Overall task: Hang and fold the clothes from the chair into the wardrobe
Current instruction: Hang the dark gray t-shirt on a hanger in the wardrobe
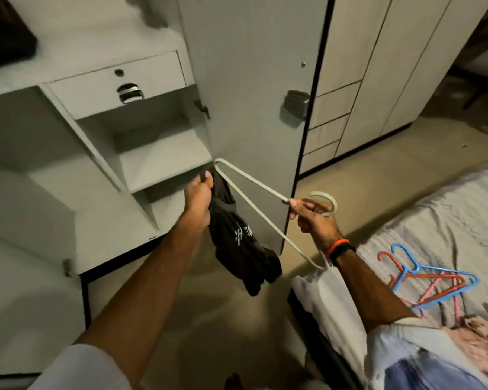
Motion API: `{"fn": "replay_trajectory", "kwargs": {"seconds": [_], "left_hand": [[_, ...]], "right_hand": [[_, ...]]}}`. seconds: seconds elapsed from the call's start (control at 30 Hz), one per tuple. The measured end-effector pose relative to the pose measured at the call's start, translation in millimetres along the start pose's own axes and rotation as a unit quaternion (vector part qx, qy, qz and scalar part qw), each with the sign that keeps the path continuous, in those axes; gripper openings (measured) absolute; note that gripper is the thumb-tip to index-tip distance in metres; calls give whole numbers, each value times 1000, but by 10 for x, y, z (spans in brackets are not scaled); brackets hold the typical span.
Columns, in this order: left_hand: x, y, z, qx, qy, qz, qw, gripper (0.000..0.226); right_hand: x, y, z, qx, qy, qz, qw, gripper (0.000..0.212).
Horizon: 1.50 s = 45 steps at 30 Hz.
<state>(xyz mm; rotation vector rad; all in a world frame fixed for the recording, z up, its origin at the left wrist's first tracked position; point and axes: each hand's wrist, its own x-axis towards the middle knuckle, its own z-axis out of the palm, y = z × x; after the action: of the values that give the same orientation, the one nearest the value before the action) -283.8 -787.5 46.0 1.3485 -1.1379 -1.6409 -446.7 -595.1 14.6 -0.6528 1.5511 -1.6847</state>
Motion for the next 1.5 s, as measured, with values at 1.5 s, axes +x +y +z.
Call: {"fn": "replay_trajectory", "kwargs": {"seconds": [1.5], "left_hand": [[-502, 1121, -632, 394, -159, 133, 895, 62]], "right_hand": [[535, -647, 1606, -290, -299, -127, 900, 9]]}}
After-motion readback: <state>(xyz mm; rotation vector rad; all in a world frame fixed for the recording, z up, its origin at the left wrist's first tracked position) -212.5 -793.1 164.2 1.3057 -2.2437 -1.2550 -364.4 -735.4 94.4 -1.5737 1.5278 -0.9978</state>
